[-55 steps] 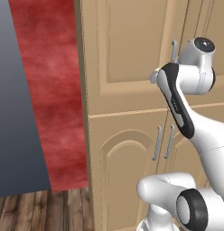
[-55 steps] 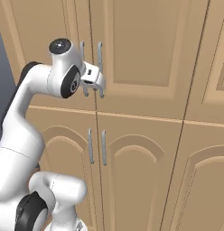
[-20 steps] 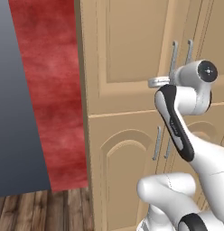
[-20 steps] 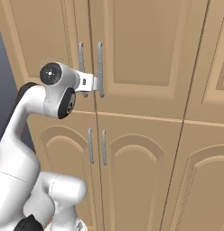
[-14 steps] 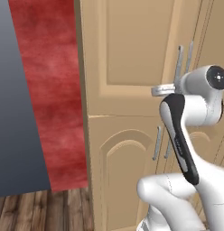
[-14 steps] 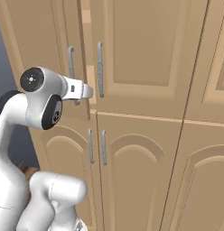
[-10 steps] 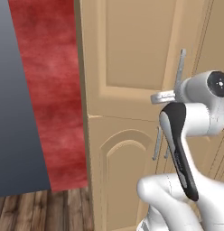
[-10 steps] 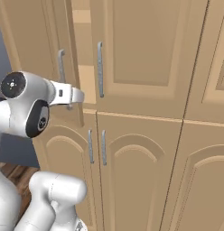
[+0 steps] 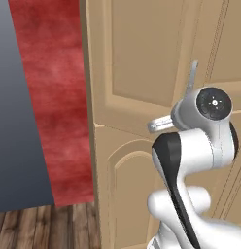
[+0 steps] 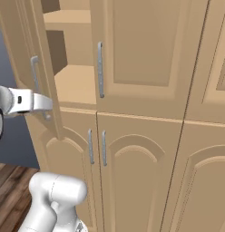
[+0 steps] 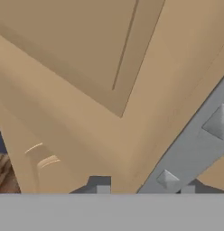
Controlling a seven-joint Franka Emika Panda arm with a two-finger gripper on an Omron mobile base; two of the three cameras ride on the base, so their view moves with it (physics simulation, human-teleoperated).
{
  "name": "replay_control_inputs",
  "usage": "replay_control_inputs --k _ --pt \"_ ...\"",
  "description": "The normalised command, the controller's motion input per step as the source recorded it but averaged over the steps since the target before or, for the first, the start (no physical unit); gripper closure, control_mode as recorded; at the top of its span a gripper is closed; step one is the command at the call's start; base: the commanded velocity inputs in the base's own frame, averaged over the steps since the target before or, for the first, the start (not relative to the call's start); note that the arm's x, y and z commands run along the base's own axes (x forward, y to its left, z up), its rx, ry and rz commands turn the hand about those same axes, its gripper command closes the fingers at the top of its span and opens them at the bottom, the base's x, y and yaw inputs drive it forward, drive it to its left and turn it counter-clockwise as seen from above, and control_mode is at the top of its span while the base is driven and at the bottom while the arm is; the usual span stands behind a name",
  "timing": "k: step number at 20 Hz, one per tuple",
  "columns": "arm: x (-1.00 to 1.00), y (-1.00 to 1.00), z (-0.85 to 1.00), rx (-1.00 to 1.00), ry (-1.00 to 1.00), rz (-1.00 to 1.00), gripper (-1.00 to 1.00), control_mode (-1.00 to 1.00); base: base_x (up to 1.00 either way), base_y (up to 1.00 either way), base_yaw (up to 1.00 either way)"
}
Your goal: Retrieve the tupperware from the cabinet, then place the raw meat into the tupperware to avoid contamination.
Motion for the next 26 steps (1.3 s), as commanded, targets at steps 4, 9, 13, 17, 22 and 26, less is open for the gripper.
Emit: replay_control_inputs --k 4,9,13,17,22,26 --pt "-0.07 0.45 -0.03 -0.06 0.04 -0.11 -1.00 -1.00 0.00 0.00 0.00" --pt "-0.01 0.21 -0.02 -0.02 0.00 -0.08 -1.00 -1.00 0.00 0.00 0.00" --pt "-0.19 0.00 0.00 0.00 0.00 -0.01 -1.00 -1.00 0.00 0.00 0.00" --pt "-0.50 0.00 0.01 0.00 0.00 -0.08 -1.00 -1.00 0.00 0.00 0.00" --pt "-0.67 -0.24 0.19 0.10 -0.01 -0.06 -1.00 -1.00 0.00 0.00 0.00" --pt "-0.52 -0.64 0.07 0.41 -0.10 0.00 -1.00 -1.00 0.00 0.00 0.00"
